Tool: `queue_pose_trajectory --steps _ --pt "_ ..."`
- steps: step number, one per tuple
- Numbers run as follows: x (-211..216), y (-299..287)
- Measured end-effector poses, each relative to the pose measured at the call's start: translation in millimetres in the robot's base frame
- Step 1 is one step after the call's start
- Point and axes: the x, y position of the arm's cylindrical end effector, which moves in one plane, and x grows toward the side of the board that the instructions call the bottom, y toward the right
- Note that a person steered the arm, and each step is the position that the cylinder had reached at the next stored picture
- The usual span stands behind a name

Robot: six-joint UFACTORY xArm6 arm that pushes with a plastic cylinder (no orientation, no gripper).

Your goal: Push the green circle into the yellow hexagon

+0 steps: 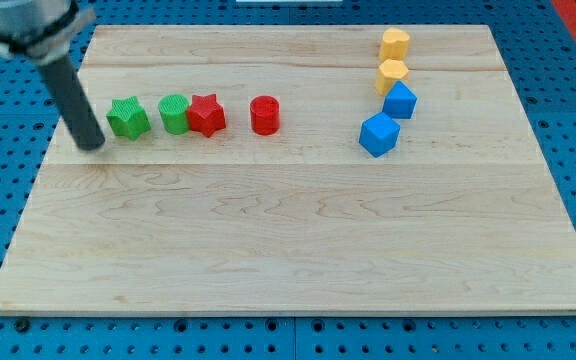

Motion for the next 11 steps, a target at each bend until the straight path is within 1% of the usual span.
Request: queue_pose_trajectory --steps 1,2,3,4,5,6,7,9,10,11 --pt "3 103" --pt "-8 105" --pt "-21 72" --pt "-18 23" --pt "-30 -30" --pt "-34 -31" --pt "-45 -12" --pt "-61 64" --pt "-95 89" --pt "-127 132"
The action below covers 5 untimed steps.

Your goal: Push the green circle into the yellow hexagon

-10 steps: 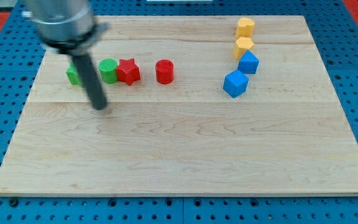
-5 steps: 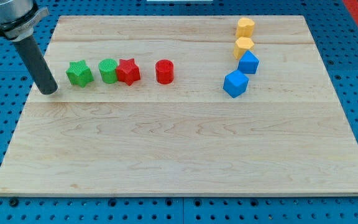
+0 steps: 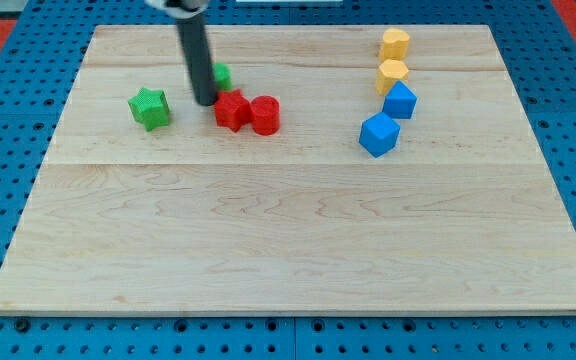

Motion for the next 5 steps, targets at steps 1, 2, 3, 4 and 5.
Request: queue_pose_trajectory --steps 1,2,3,4,5 --pt "-22 5" --pt "-21 -28" --pt "-43 -34" --pt "-62 -23" --pt "-65 59"
